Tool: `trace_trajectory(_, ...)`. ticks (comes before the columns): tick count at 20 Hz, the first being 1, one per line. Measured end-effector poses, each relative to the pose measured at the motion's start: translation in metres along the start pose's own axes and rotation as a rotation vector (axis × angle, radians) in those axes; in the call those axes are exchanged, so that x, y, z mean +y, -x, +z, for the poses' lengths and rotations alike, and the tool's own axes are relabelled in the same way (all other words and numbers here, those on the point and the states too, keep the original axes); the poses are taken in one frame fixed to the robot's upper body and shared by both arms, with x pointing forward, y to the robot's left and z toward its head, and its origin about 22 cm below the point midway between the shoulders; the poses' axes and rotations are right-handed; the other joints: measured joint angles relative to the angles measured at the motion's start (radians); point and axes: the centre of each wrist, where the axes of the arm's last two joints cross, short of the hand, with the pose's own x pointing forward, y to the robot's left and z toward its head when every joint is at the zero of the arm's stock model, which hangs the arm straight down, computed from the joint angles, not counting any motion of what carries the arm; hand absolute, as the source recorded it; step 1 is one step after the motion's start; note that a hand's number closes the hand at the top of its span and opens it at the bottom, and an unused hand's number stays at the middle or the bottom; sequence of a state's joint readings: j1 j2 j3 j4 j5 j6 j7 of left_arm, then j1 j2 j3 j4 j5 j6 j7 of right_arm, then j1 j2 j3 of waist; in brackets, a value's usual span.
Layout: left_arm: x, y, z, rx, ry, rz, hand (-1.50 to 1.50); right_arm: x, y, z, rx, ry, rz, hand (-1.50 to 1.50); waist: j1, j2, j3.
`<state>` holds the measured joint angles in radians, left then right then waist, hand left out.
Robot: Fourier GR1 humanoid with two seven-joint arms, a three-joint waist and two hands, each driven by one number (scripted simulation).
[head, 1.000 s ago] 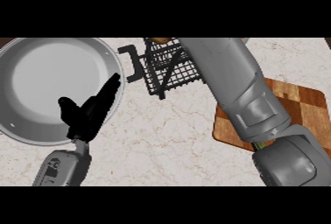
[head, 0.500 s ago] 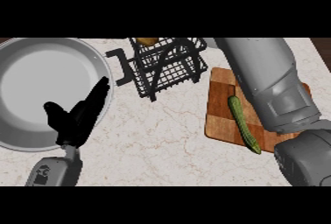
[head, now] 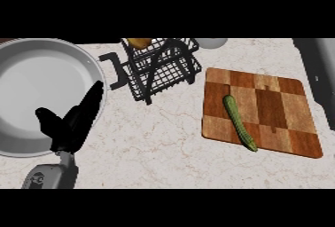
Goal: Pick the pear from the cutting board and place it in the tiered basket
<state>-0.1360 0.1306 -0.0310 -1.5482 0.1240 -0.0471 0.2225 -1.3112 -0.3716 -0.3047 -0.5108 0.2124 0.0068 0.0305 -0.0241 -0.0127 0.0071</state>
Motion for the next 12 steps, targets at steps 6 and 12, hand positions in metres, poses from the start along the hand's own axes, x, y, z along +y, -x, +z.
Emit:
trace_trajectory(6,-0.005,0.002,0.002,0.004,-0.015,0.000,0.00,-0.098,0.025,0.027,0.004,-0.066,0.027,-1.50,-0.008,-0.003,0.000)
trace_trajectory(12,-0.009,0.003,0.003,-0.001,0.005,0.000,0.00,-0.184,0.031,0.065,0.003,-0.064,0.026,-1.50,0.007,0.002,-0.001)
